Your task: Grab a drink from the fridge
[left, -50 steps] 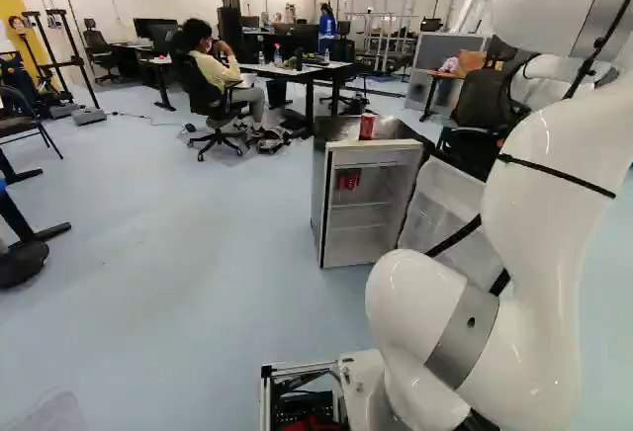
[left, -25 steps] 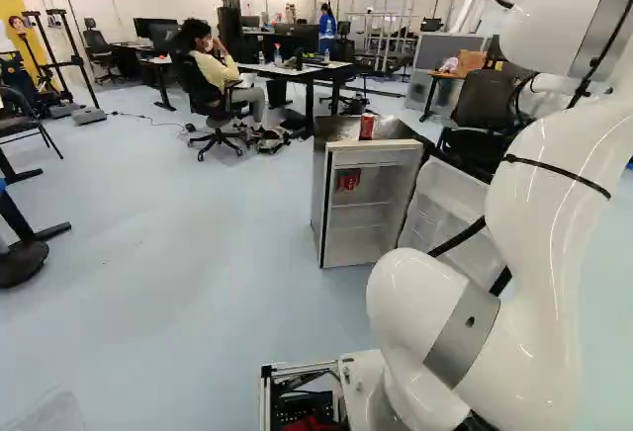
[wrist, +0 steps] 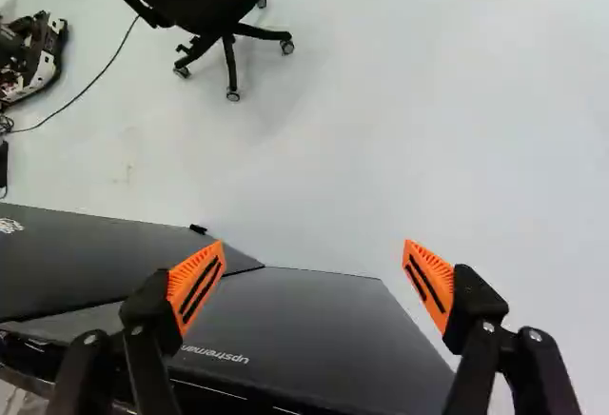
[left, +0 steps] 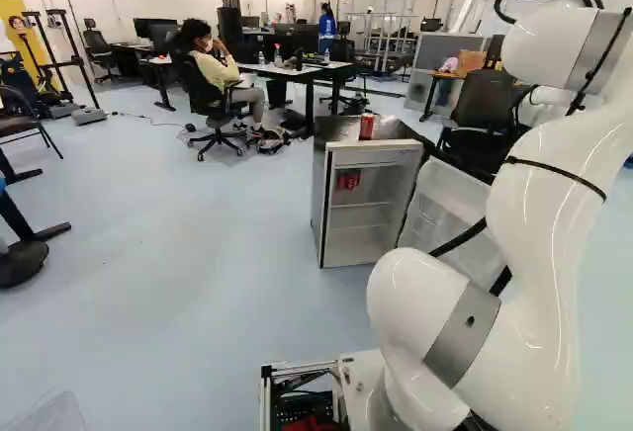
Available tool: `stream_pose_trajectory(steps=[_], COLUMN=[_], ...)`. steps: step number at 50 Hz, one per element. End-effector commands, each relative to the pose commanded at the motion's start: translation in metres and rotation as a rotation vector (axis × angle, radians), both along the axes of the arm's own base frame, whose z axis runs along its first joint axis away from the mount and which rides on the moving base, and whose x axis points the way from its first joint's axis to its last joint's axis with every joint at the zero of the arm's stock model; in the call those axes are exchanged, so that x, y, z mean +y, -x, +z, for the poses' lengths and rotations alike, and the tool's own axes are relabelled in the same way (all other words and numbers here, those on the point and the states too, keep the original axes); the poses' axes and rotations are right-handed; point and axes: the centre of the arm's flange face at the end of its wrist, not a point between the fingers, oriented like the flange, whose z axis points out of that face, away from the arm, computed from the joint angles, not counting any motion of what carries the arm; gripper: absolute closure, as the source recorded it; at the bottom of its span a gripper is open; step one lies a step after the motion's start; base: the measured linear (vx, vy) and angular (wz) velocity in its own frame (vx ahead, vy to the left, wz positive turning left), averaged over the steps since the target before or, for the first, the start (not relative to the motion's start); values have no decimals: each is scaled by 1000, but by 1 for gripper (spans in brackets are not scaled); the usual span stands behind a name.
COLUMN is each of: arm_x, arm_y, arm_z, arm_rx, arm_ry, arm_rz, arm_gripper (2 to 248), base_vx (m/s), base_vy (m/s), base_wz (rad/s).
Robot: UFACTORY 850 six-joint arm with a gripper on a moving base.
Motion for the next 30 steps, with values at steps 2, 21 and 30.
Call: stream_pose_trajectory(steps=[2,21,30], arm_x=[0,-2,-2], arm_y=[0,-2,-2], arm_z=[-3,-20,-20], arm_rx=[6,34,34], arm_ry=[-5,-29,-29], arm_rz=[3,17,17], arm_gripper=[3,3,3], base_vx=[0,0,0], base_vy=[0,0,0], base_wz=[0,0,0])
